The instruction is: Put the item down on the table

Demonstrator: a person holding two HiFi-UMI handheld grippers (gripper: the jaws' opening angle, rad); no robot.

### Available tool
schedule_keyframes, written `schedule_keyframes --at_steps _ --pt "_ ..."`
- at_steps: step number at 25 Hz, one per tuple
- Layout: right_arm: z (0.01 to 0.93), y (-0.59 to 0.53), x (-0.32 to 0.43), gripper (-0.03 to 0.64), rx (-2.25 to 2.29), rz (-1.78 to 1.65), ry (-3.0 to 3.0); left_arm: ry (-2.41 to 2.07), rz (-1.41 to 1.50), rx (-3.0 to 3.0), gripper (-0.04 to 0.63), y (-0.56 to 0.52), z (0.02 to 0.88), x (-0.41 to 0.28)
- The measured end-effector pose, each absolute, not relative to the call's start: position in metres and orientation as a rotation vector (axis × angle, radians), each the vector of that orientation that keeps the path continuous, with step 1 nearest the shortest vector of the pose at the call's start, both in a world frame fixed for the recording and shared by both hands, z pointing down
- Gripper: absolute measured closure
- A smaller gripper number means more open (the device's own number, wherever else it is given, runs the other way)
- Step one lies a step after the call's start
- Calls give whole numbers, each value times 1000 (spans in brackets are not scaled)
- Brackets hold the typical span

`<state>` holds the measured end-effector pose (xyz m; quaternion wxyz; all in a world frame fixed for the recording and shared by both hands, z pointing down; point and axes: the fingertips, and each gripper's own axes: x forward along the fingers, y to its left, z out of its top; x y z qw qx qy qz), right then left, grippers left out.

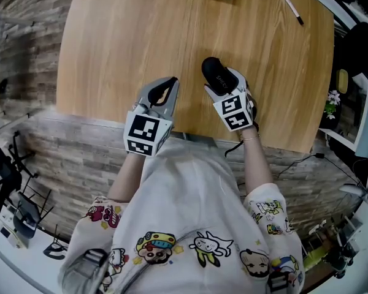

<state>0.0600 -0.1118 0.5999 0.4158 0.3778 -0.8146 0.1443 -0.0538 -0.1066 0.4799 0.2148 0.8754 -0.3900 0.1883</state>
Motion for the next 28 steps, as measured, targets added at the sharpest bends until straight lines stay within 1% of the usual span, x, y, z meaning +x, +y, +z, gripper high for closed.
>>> schedule_keyframes --at_steps 13,20,28 --pt "607 -109 59 249 933 425 -2026 -1085 514 2414 595 -106 484 -56" --pt "607 -109 57 218 922 464 -2037 -1082 519 2432 595 -106 483 -53" --pt "590 -109 62 202 976 452 -2070 -1090 510 2446 595 -108 477 -49"
